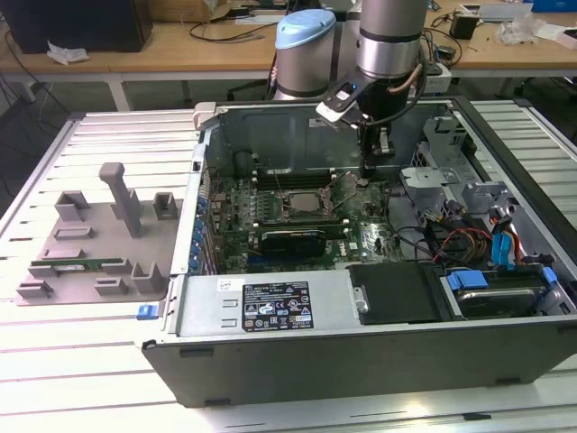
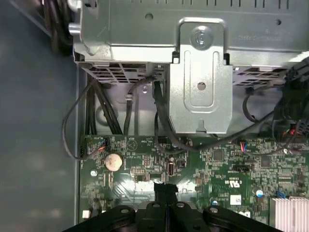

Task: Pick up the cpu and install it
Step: 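Close the cpu cover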

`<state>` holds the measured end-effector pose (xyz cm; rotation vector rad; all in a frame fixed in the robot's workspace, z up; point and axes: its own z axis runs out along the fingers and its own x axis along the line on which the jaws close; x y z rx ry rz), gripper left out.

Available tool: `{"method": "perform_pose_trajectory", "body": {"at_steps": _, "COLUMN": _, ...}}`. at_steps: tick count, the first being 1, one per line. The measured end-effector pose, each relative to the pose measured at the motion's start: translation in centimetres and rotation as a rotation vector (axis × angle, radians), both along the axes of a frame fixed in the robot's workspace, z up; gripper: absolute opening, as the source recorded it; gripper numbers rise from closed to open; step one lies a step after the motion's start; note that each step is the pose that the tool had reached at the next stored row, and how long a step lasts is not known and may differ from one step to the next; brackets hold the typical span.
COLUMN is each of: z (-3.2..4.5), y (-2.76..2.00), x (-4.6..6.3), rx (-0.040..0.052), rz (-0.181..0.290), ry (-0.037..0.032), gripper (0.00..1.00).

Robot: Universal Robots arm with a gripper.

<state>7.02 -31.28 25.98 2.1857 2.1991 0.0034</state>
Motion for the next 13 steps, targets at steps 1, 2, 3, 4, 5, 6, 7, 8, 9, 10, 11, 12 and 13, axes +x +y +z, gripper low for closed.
{"method": "perform_pose_trajectory", "body": {"at_steps": 1, "z": -0.19, "y": 0.00, "x": 0.0, "rx": 0.0001, "rz": 0.000, "ry": 0.0000, "gripper": 0.11}}
{"method": "perform_pose_trajectory", "body": {"at_steps": 2, "z": -0.37, "y": 0.00, "x": 0.1, "rx": 0.0001, "rz": 0.000, "ry": 0.0003, "gripper": 0.11}}
{"method": "perform_pose_trajectory", "body": {"at_steps": 3, "z": -0.72, "y": 0.00, "x": 0.1, "rx": -0.0001, "rz": 0.000, "ry": 0.0018, "gripper": 0.11}}
{"method": "perform_pose_trajectory", "body": {"at_steps": 4, "z": -0.89, "y": 0.00, "x": 0.2, "rx": 0.0000, "rz": 0.000, "ry": 0.0028, "gripper": 0.11}}
{"method": "perform_pose_trajectory", "body": {"at_steps": 5, "z": -1.08, "y": 0.00, "x": 0.2, "rx": 0.0000, "rz": 0.000, "ry": 0.0039, "gripper": 0.11}}
{"method": "perform_pose_trajectory", "body": {"at_steps": 6, "z": -1.36, "y": 0.00, "x": 0.2, "rx": 0.0001, "rz": 0.000, "ry": 0.0056, "gripper": 0.11}}
{"method": "perform_pose_trajectory", "body": {"at_steps": 7, "z": -1.65, "y": 0.00, "x": 0.2, "rx": 0.0000, "rz": 0.000, "ry": 0.0074, "gripper": 0.11}}
{"method": "perform_pose_trajectory", "body": {"at_steps": 8, "z": -1.75, "y": 0.00, "x": 0.2, "rx": -0.0002, "rz": 0.000, "ry": 0.0076, "gripper": 0.11}}
{"method": "perform_pose_trajectory", "body": {"at_steps": 9, "z": -1.76, "y": 0.00, "x": 0.2, "rx": -0.0003, "rz": 0.000, "ry": 0.0077, "gripper": 0.11}}
{"method": "perform_pose_trajectory", "body": {"at_steps": 10, "z": -1.77, "y": 0.00, "x": 0.2, "rx": 0.0000, "rz": 0.000, "ry": 0.0076, "gripper": 0.11}}
{"method": "perform_pose_trajectory", "body": {"at_steps": 11, "z": -1.77, "y": 0.00, "x": 0.2, "rx": 0.0000, "rz": 0.000, "ry": 0.0076, "gripper": 0.11}}
{"method": "perform_pose_trajectory", "body": {"at_steps": 12, "z": -1.77, "y": 0.00, "x": 0.2, "rx": 0.0000, "rz": 0.000, "ry": 0.0076, "gripper": 0.11}}
{"method": "perform_pose_trajectory", "body": {"at_steps": 13, "z": -1.77, "y": 0.00, "x": 0.1, "rx": 0.0000, "rz": 0.000, "ry": 0.0076, "gripper": 0.11}}
